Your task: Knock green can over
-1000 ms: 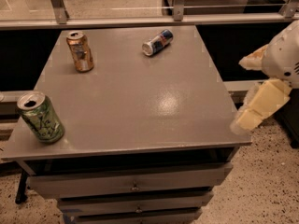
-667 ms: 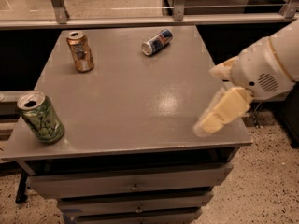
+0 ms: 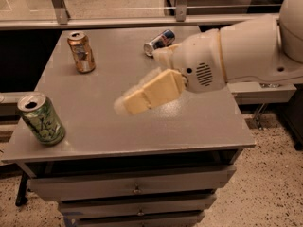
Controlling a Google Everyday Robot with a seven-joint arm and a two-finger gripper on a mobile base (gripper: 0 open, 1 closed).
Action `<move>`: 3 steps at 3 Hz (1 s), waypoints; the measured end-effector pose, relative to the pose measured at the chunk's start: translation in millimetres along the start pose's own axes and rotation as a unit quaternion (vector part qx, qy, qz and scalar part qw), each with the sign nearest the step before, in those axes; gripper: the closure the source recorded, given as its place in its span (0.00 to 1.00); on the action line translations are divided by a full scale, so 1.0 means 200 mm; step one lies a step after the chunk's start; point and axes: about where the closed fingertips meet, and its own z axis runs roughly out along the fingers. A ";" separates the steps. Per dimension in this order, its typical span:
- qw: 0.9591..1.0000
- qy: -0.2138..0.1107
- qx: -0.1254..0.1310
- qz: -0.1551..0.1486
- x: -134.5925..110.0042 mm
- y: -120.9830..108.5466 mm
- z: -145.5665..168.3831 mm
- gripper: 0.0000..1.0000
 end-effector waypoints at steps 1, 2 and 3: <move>0.999 -0.035 -0.022 0.010 -0.14 0.09 0.05 0.00; 0.999 -0.032 -0.020 0.009 -0.13 0.09 0.04 0.00; 0.998 -0.062 -0.030 -0.001 -0.12 0.14 0.11 0.00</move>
Offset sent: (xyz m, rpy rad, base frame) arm -0.0085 0.0261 0.0227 0.0810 0.0107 0.0244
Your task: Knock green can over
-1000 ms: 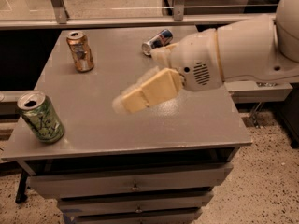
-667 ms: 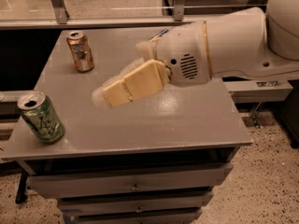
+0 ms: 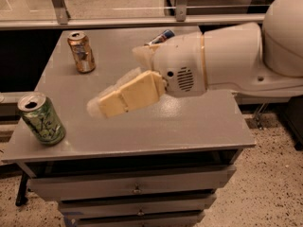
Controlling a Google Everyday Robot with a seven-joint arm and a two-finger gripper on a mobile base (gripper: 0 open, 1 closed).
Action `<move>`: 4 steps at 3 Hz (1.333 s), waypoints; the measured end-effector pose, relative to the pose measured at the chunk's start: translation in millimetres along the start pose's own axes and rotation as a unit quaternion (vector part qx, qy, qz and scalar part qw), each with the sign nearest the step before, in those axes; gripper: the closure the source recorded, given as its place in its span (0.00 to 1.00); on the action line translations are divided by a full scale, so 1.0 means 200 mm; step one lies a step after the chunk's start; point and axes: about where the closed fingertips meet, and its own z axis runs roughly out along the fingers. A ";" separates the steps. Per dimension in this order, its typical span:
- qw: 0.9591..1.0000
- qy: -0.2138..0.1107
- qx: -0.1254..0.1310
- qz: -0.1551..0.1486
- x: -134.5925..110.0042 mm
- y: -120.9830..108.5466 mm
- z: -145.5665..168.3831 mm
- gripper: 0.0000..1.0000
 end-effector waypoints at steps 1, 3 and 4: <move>0.998 -0.061 -0.019 0.006 0.07 0.07 0.20 0.00; 0.988 -0.148 -0.048 -0.019 0.16 0.14 0.60 0.00; 0.985 -0.162 -0.050 -0.034 0.21 0.11 0.71 0.00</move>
Offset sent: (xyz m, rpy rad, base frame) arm -0.0104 0.1178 -0.0775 0.3736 -0.1061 0.0648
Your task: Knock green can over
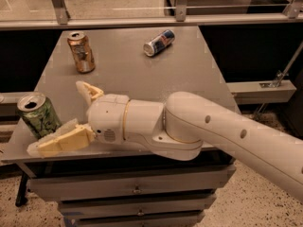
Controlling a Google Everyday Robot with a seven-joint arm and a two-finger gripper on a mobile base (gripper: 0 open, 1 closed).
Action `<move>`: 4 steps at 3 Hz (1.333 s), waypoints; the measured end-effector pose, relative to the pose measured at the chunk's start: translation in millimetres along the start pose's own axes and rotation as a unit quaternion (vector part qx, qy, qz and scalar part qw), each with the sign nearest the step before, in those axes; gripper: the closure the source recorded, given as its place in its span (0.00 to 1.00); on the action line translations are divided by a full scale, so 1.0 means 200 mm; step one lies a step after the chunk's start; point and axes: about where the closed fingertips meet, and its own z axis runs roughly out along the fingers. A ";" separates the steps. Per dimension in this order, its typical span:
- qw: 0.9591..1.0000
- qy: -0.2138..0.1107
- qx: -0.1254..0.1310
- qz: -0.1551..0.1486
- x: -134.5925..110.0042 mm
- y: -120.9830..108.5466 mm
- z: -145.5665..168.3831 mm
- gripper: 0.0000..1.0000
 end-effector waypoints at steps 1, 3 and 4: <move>1.000 -0.004 0.000 -0.011 0.09 -0.02 0.10 0.00; 1.000 -0.001 0.009 -0.019 0.20 -0.05 0.27 0.00; 1.000 0.002 0.014 -0.018 0.25 -0.06 0.34 0.18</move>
Offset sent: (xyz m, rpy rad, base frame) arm 0.0247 0.0523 -0.0507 -0.0110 -0.0403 -0.0274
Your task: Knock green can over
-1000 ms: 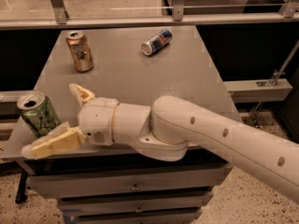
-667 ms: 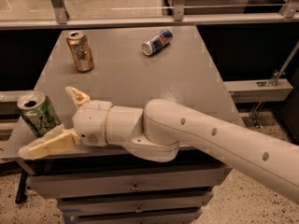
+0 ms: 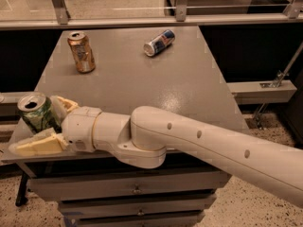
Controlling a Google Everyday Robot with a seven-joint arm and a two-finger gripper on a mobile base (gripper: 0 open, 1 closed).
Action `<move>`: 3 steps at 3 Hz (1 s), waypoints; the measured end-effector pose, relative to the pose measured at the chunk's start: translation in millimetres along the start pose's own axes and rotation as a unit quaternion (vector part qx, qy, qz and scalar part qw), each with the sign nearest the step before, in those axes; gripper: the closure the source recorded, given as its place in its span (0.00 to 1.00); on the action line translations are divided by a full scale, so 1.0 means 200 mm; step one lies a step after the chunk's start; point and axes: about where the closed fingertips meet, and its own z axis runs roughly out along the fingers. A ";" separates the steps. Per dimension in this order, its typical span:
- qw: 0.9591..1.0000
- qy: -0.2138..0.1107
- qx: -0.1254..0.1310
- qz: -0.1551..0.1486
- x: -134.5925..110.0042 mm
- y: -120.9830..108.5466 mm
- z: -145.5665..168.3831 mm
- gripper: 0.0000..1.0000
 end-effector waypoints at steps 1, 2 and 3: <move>1.000 0.001 0.008 0.003 0.05 0.00 0.02 0.42; 1.000 -0.001 0.017 0.005 0.07 -0.01 0.01 0.65; 1.000 -0.006 0.029 0.007 0.06 -0.02 -0.02 0.87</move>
Offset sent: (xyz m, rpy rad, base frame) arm 0.0040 -0.0041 -0.0199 0.0087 0.0193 -0.0642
